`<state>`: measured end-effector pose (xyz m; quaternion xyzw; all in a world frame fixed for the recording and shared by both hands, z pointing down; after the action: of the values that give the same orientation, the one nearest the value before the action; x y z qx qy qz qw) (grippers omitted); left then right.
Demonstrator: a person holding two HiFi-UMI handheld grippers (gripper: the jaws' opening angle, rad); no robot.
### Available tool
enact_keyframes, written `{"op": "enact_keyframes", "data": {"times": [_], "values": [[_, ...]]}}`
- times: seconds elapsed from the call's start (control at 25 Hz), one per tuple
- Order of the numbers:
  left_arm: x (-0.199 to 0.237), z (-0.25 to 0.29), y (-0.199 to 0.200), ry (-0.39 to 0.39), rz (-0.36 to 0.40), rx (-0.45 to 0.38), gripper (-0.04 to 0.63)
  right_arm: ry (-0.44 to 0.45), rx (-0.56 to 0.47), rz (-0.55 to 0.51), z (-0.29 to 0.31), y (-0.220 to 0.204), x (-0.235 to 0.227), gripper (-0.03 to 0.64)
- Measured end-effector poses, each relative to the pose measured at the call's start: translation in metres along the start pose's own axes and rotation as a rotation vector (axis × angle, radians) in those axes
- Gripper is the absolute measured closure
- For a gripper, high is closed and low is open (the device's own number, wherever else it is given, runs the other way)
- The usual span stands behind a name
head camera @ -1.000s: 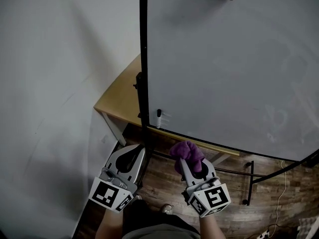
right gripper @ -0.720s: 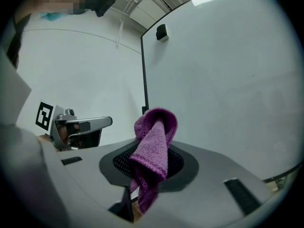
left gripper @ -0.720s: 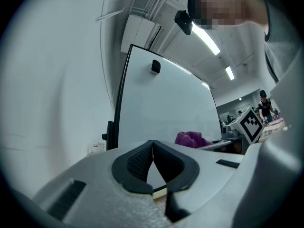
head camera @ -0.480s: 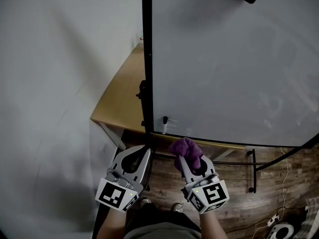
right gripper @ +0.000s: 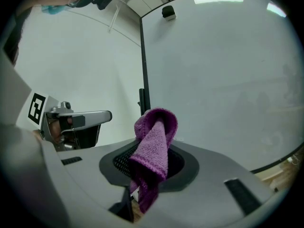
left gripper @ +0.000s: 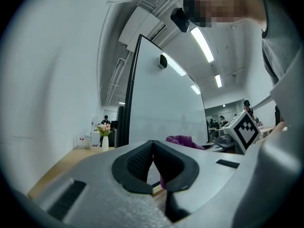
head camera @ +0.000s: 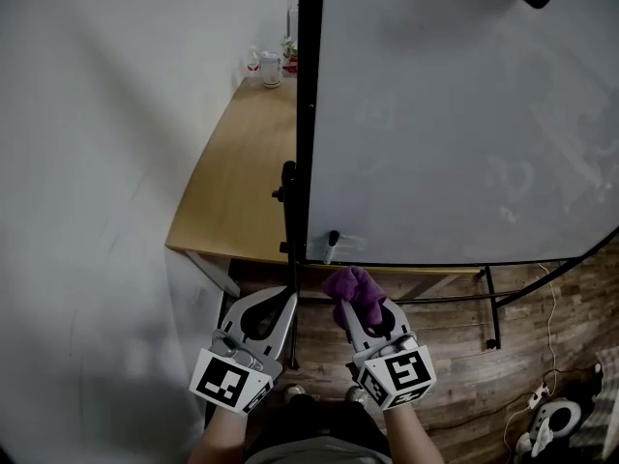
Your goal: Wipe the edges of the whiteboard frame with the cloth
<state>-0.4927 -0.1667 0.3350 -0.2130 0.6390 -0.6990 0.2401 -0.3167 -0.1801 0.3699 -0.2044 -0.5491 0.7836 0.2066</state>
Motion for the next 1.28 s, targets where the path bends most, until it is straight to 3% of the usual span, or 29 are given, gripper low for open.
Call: {"op": "enact_keyframes", "data": {"times": [0.32,0.8,1.28], "values": [[0.020,0.007,-0.029,-0.058,-0.037,0.041,0.577,-0.048,0.073,0.038,0.029,-0.030,0.002,0.537],[0.023,0.015,-0.063,-0.078,-0.118,0.109,0.577,-0.051,0.167,0.069,0.072,-0.084,0.000,0.537],[0.020,0.012,-0.083,-0.105,-0.112,0.130,0.577,-0.062,0.245,0.068,0.126,-0.119,-0.006,0.537]]}}
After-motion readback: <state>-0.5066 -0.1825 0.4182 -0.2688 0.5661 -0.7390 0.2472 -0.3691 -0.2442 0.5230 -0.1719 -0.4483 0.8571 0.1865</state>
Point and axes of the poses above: the fingertips, and each gripper's own axes: z forward along the fingers, x to its left, y out of its top, the point moved 7 cm from there along -z, backward along the fingers, and after that the axes turned 10 degrees about x, right-handed, at the moved point
